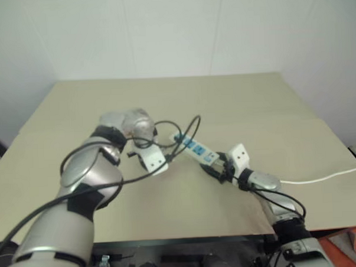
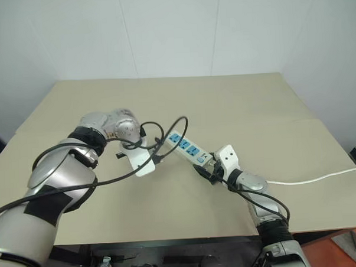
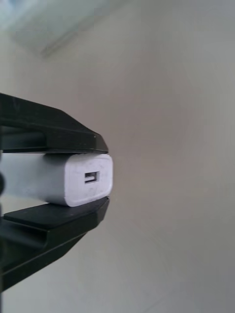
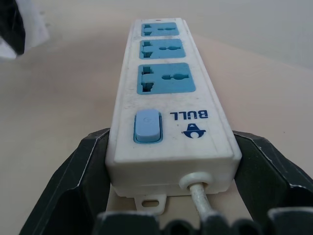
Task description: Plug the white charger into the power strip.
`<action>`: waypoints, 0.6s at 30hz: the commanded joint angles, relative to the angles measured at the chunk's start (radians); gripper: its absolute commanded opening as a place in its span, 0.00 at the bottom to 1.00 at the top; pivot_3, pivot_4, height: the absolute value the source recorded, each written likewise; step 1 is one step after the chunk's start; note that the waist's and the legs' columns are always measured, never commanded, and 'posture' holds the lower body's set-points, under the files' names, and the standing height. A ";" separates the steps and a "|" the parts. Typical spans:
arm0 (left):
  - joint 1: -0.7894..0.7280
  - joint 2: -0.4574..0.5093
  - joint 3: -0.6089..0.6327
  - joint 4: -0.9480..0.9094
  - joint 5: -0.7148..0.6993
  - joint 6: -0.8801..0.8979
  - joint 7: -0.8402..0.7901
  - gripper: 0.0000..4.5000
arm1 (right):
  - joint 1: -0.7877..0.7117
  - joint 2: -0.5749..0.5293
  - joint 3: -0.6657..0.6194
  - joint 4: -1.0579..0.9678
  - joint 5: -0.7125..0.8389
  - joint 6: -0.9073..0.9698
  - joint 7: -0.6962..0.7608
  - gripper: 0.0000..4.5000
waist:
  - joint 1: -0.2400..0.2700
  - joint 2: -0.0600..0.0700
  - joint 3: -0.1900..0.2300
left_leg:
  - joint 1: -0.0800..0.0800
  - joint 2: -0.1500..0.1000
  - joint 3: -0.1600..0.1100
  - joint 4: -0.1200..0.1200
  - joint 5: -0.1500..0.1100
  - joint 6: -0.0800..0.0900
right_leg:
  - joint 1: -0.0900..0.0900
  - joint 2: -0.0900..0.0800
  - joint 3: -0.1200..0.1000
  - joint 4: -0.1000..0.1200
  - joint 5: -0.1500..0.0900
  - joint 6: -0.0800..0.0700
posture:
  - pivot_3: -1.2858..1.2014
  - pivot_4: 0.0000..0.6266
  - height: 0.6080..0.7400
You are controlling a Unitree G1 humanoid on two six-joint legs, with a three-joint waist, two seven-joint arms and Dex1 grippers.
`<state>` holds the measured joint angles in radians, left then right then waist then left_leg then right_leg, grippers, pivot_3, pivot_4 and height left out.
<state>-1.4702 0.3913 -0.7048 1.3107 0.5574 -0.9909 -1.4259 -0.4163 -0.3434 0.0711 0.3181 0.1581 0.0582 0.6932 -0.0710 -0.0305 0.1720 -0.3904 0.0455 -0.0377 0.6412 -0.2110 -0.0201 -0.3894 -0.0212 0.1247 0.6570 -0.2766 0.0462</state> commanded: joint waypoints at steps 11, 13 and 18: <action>0.137 0.124 0.407 -0.383 -1.065 0.874 -0.189 0.22 | -0.246 0.001 0.135 0.323 -0.007 -0.116 0.491 0.76 | -0.052 0.001 0.000 | 0.002 0.001 -0.002 0.000 0.000 0.000 | 0.000 0.000 -0.001 0.005 0.000 0.000 | 0.52 0.24 1.00; 0.204 0.140 0.445 -0.438 -1.104 0.955 -0.189 0.22 | -0.270 0.013 0.147 0.347 -0.008 -0.136 0.545 0.76 | -0.062 0.001 0.000 | 0.003 0.001 -0.003 0.000 0.000 0.000 | 0.000 0.001 -0.001 0.007 0.000 0.000 | 0.52 0.24 1.00; 0.363 0.145 0.563 -0.553 -1.158 1.173 -0.182 0.22 | -0.301 0.058 0.180 0.395 -0.041 -0.187 0.604 0.76 | -0.065 0.001 0.000 | 0.002 0.001 -0.008 0.002 0.000 0.000 | 0.000 0.001 -0.005 0.008 0.000 0.000 | 0.52 0.24 1.00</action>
<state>-1.1184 0.5272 -0.2022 0.8288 -0.5550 0.1137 -1.6104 -0.7090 -0.3105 0.2072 0.6930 0.1486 -0.1022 1.2739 -0.1357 -0.0294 0.1723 -0.3887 0.0464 -0.0461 0.6427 -0.2109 -0.0201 -0.3897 -0.0199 0.1195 0.6645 -0.2765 0.0458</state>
